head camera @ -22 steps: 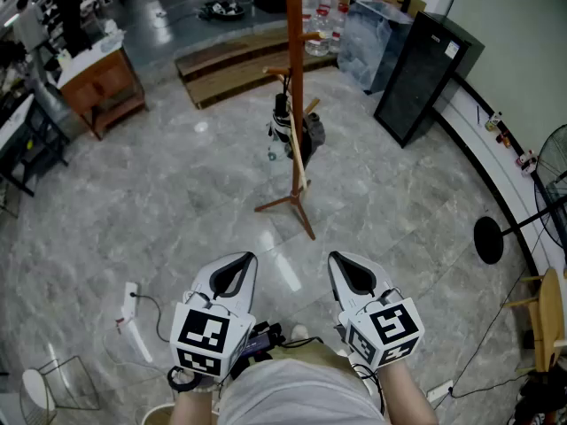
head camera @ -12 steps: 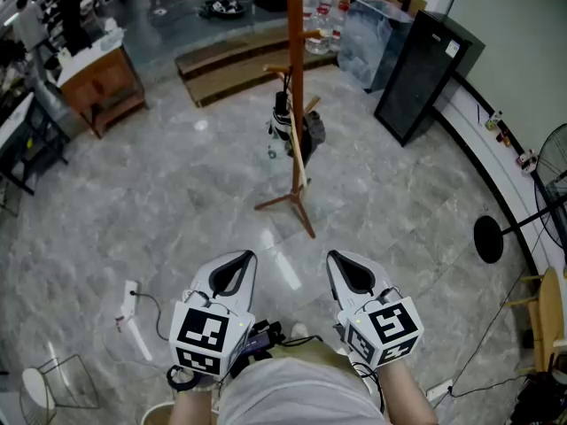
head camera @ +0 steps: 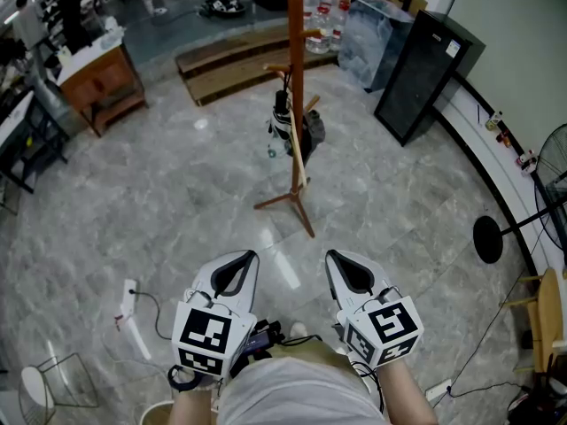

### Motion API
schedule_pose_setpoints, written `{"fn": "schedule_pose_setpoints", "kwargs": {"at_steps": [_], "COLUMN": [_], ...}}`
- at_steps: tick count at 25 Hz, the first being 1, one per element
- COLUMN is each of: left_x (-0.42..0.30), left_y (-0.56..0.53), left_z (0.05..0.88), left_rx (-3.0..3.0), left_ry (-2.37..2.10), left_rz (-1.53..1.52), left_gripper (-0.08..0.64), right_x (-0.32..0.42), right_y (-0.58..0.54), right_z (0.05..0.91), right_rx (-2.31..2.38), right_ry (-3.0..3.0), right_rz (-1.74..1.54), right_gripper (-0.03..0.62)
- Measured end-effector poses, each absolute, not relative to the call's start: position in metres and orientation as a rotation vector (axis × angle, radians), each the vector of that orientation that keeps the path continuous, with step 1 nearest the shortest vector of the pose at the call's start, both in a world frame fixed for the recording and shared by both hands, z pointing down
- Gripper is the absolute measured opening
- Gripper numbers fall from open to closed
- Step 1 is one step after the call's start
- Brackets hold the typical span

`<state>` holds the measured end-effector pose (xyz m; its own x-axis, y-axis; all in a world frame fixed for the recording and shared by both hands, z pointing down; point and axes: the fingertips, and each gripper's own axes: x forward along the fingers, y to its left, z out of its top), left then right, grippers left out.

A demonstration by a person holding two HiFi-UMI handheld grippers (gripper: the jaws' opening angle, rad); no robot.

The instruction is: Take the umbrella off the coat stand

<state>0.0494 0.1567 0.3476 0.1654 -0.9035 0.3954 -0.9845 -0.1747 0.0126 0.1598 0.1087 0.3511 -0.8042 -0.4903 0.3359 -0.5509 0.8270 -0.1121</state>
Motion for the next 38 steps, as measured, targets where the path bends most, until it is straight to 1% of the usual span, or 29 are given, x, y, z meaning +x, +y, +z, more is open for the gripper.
{"fn": "schedule_pose_setpoints", "kwargs": {"at_steps": [5,6,7,8,9,10,15,33,38], "left_x": [0.051,0.052,0.052,0.052,0.053,0.054,0.061,0.094,0.094], "left_y": [0.155,0.154,0.154,0.154,0.153,0.153,0.152,0.160,0.159], "left_z": [0.350,0.350,0.349,0.348,0.346,0.345,0.341,0.347,0.346], "left_rx": [2.156,2.153,2.151,2.150,2.148,2.146,2.130,2.045,2.018], "left_ry": [-1.825,-1.823,-1.823,-1.825,-1.827,-1.829,-1.854,-1.943,-1.970], "left_rz": [0.413,0.405,0.401,0.400,0.400,0.399,0.395,0.369,0.366], "left_gripper": [0.004,0.056,0.075,0.088,0.095,0.098,0.100,0.100,0.100], "right_x": [0.161,0.161,0.161,0.162,0.162,0.163,0.173,0.205,0.204], "right_y": [0.107,0.107,0.107,0.108,0.108,0.108,0.107,0.103,0.100], "right_z": [0.350,0.349,0.349,0.349,0.348,0.348,0.348,0.359,0.364], "right_rx": [0.801,0.801,0.799,0.794,0.787,0.781,0.769,0.649,0.622], "right_ry": [-2.737,-2.744,-2.749,-2.754,-2.758,-2.760,-2.766,-2.784,-2.785], "right_rz": [0.340,0.356,0.369,0.378,0.383,0.385,0.391,0.391,0.383], "right_gripper": [-0.006,-0.006,-0.004,0.011,0.063,0.077,0.103,0.106,0.106]}}
